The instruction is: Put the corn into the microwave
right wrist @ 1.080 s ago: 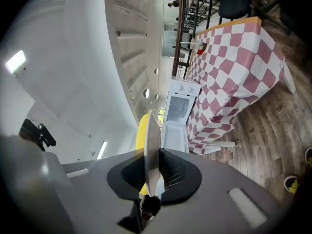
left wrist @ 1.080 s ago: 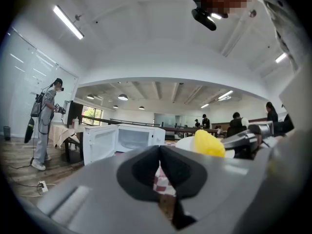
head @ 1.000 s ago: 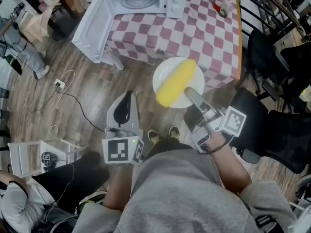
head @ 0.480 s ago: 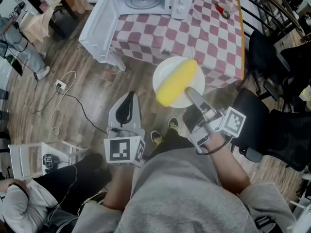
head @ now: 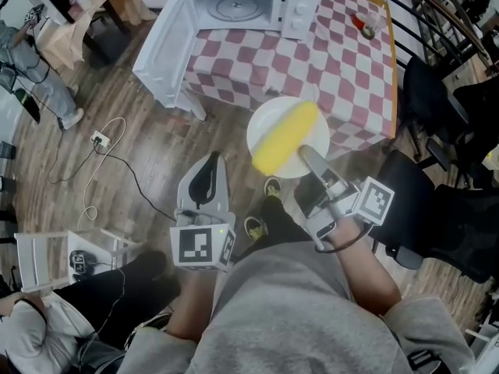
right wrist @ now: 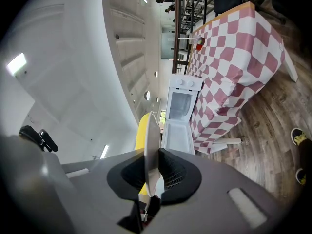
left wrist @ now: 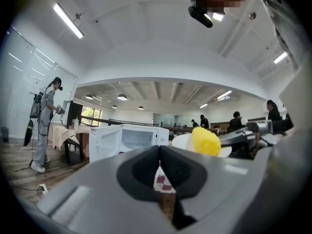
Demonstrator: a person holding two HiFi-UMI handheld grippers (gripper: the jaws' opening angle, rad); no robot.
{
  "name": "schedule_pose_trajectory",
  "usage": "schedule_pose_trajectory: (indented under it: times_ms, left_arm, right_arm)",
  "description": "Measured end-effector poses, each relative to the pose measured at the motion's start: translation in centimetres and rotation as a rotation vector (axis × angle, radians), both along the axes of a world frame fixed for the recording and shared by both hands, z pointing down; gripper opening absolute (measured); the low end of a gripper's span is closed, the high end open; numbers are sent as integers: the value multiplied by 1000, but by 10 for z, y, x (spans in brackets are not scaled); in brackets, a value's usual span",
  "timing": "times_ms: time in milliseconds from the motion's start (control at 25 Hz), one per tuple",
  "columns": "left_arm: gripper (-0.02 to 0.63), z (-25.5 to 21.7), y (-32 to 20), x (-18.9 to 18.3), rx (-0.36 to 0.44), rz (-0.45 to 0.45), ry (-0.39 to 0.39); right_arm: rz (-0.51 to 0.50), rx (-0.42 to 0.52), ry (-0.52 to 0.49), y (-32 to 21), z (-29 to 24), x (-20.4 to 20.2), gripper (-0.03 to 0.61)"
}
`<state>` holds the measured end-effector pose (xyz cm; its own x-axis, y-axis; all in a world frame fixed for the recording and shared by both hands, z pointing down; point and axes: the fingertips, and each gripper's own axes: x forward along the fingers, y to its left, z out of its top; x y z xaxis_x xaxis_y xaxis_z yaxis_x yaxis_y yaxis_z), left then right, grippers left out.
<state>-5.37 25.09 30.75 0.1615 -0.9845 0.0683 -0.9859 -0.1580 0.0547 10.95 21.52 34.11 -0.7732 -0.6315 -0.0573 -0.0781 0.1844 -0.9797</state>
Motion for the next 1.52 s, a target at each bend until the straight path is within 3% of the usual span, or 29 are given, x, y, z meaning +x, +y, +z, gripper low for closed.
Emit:
schedule_pose_trajectory:
  times_ms: [1520]
  left_arm:
    - [9, 9, -195, -3, -51, 2, -54]
  right_arm:
    - [-43, -34, -18, -189, 20, -14, 35]
